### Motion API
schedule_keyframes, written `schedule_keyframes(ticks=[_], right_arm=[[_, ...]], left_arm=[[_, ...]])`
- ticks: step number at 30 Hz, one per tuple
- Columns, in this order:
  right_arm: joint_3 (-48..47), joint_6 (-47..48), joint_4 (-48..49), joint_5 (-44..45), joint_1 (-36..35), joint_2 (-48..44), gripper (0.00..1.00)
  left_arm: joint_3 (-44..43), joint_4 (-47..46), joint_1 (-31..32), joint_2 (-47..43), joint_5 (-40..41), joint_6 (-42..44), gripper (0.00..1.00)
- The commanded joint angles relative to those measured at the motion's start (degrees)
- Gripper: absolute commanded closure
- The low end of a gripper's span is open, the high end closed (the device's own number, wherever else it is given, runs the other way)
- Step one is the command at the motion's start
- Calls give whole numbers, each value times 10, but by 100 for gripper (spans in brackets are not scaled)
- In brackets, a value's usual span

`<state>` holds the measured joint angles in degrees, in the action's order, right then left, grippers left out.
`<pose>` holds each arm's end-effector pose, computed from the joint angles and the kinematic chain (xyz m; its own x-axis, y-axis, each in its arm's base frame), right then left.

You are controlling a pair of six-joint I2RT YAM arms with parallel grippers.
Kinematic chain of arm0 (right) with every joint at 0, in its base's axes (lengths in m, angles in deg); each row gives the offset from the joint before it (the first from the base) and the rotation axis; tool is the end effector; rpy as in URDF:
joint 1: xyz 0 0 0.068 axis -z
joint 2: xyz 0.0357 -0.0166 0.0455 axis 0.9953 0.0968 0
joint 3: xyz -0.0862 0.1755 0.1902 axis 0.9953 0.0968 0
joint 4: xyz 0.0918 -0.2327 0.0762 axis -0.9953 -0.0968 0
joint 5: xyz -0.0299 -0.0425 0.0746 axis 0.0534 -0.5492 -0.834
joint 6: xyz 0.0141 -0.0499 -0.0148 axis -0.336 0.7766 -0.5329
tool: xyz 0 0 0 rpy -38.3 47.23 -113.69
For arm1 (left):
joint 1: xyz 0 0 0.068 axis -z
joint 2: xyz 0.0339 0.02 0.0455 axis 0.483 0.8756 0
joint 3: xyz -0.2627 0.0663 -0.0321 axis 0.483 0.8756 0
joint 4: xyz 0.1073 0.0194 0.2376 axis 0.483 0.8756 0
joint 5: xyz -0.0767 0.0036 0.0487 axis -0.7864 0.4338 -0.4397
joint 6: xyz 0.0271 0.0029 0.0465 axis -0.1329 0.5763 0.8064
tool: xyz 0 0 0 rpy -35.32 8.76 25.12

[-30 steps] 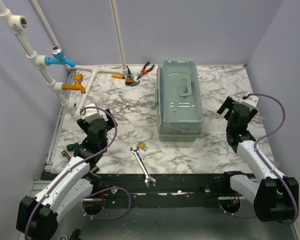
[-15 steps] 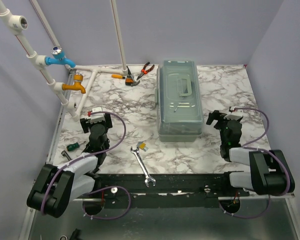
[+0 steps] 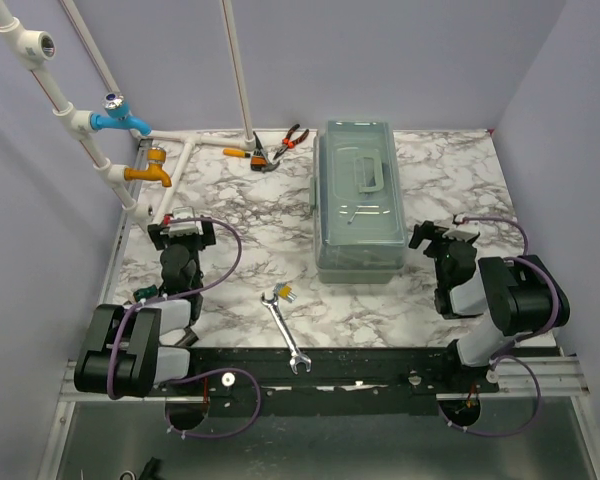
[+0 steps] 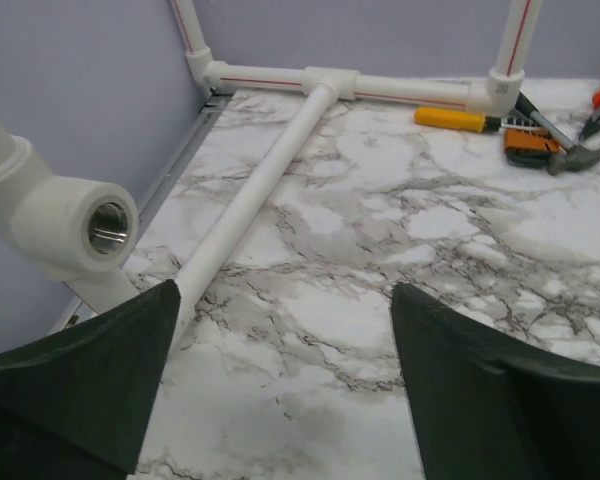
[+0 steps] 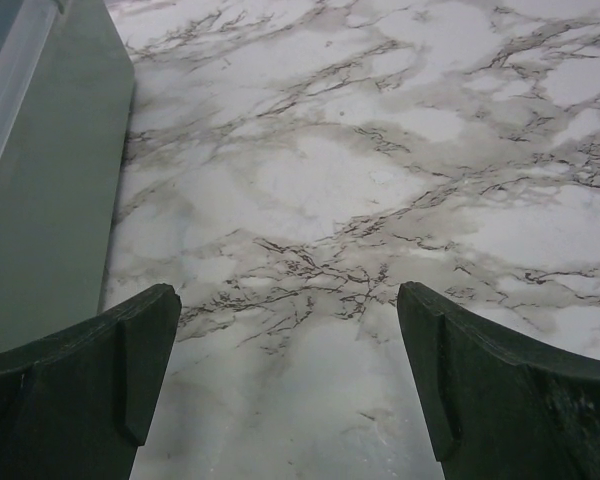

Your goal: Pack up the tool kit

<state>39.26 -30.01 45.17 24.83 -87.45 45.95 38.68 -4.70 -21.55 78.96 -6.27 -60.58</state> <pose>0.2338 0.0063 0.1315 -0.0920 0.1651 -0.9820 0.1351 0.9791 0.1520 0.2167 -0.0158 0.1853 0.0454 0.0334 -0.9984 -0.2184 0.9756 0.0227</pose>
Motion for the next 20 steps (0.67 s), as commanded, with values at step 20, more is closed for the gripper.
schedule_keyframes(ticks=[20], right_arm=[[-33,27,3,-37,0,10,0]], left_arm=[[-23,17,-41,14,-138,-21,1]])
